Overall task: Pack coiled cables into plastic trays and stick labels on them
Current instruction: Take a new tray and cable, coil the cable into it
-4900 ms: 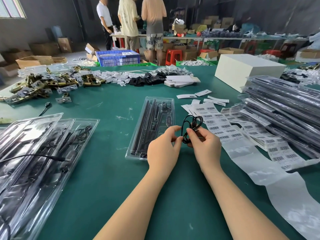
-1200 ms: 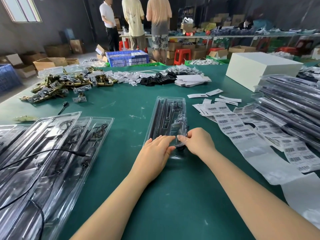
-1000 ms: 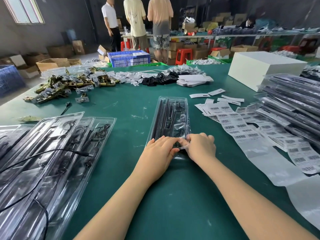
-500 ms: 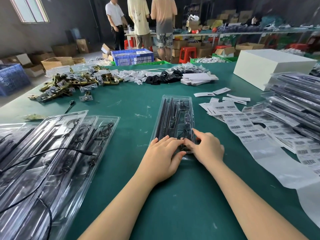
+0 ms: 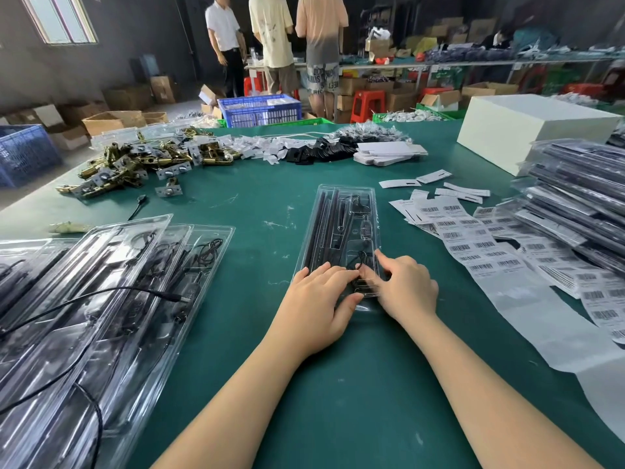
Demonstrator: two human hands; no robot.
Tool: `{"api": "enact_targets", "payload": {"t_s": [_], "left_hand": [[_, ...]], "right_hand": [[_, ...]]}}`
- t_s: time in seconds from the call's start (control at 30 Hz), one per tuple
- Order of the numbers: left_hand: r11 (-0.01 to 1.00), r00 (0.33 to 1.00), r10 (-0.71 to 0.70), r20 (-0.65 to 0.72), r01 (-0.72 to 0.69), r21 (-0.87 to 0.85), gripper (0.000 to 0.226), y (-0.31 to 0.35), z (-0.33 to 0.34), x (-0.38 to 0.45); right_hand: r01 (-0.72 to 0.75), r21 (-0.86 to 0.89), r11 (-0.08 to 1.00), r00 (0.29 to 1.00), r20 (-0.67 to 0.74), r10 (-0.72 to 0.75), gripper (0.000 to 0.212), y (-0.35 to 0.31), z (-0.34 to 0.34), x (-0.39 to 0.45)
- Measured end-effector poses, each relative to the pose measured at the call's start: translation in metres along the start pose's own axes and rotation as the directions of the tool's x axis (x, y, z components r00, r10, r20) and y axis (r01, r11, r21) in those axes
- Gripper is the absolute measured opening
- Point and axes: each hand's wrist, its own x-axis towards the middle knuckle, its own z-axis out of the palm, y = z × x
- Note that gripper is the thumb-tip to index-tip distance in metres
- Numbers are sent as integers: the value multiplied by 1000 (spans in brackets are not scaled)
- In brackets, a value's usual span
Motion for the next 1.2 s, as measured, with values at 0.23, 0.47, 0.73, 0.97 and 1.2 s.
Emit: {"api": "enact_targets", "payload": {"t_s": [0.23, 0.47, 0.73, 0.97, 1.2], "left_hand": [[1000, 1000, -5, -9, 5, -9, 40, -1, 1, 0], [1000, 1000, 2, -15, -3, -9, 45, 0, 1, -1], [1000, 999, -8, -41, 9, 17, 45, 2, 2, 1], [999, 998, -37, -57, 35, -23, 40, 2, 1, 1], [1000, 998, -25, -49, 24, -9, 40, 1, 2, 1]], "right_hand": [[15, 27, 1000, 1000, -24, -14, 39, -4, -2, -5], [-46, 30, 998, 993, -105, 49, 31, -10, -1, -7], [37, -74, 997, 995, 96, -30, 37, 2, -5, 1], [90, 114, 989, 893, 431, -131, 55, 17, -26, 3], [109, -35, 993, 963, 253, -97, 62, 8, -14, 1]]}}
